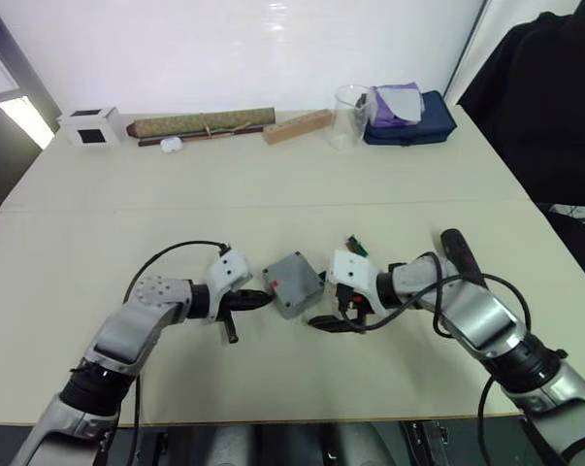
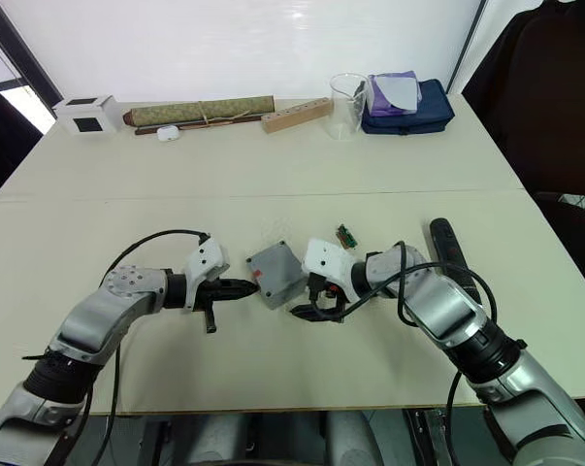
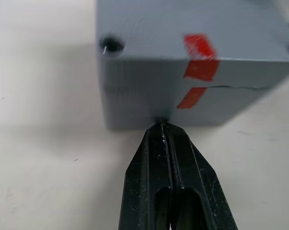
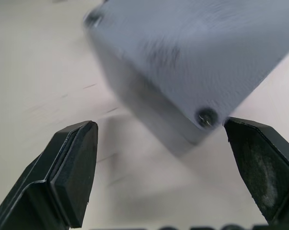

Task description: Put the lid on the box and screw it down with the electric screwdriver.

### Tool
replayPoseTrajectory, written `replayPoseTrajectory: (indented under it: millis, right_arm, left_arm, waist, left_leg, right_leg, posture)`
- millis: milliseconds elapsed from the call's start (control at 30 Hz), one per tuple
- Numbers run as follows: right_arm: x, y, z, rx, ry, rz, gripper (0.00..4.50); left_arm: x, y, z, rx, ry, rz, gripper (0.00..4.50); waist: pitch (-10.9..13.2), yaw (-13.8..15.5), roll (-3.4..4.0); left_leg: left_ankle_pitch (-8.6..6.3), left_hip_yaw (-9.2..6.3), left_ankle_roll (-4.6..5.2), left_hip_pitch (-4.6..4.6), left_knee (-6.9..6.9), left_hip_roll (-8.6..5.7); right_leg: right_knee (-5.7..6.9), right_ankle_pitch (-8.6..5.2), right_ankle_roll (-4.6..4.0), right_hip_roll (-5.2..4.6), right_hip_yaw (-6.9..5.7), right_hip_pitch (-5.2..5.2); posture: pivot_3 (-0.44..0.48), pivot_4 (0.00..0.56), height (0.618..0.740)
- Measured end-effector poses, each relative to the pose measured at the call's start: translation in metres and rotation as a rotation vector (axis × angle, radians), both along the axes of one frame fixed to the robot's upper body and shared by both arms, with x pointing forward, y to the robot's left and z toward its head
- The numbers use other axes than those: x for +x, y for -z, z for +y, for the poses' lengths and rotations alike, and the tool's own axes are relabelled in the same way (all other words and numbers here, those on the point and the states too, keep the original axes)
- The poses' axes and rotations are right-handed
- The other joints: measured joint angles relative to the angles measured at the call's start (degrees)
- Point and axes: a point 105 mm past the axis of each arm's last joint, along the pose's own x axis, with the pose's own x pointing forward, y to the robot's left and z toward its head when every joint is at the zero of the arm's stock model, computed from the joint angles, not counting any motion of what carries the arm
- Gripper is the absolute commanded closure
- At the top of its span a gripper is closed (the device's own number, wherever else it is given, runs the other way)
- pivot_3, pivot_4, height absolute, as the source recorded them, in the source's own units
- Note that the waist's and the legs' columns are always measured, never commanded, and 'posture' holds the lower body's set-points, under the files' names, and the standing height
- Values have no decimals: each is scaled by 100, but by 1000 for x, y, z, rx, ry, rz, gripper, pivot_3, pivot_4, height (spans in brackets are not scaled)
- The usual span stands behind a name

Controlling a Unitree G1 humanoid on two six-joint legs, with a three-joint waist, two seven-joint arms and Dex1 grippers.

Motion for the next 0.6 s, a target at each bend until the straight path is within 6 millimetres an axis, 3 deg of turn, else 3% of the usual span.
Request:
replayPoseTrajectory:
  millis: [167,600]
  right_arm:
    - [-11,2,2,5,-5,26,36]
    - [-10,-5,2,40,68,18,36]
  left_arm:
    - [3,-2,3,13,-8,-11,4500]
    - [12,-12,4,-6,13,-23,4500]
  waist:
    - [0,-4,0]
    - [0,6,0]
  left_leg:
    - [0,0,0,1,1,0]
    - [0,0,0,-1,2,-1]
  right_leg:
    - [2,0,0,0,0,0]
    - [2,0,0,0,0,0]
  posture:
    - [0,150,740]
    - [0,150,740]
